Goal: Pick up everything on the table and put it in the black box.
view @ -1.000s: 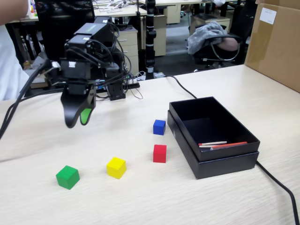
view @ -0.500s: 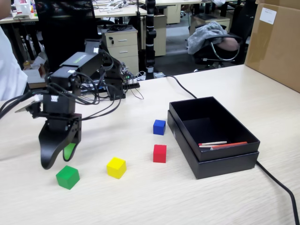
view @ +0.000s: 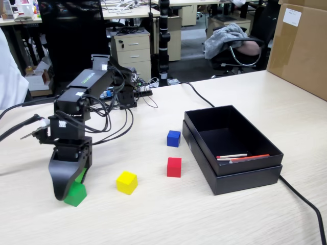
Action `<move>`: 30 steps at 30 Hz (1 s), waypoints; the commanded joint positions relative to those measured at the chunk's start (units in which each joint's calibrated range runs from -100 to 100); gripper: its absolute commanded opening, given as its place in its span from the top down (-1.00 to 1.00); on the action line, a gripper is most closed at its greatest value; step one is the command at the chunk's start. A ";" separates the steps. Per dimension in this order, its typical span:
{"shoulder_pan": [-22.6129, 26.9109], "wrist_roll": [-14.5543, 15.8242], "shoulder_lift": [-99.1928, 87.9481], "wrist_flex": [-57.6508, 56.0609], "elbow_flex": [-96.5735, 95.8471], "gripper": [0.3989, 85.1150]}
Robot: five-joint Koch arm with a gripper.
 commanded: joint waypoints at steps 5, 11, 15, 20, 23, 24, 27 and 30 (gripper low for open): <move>0.54 -0.93 0.03 -3.40 4.77 0.72; 1.07 -0.98 -12.13 -6.34 -1.03 0.74; 3.08 -0.88 -35.77 -6.34 -13.27 0.74; 9.08 0.44 -59.98 -8.24 -22.97 0.74; 14.55 2.05 -69.51 -8.67 -27.24 0.74; 16.51 2.83 -70.42 -9.36 -27.05 0.74; 21.49 4.93 -69.51 -9.53 -25.33 0.74; 25.49 6.30 -63.88 -9.53 -22.43 0.73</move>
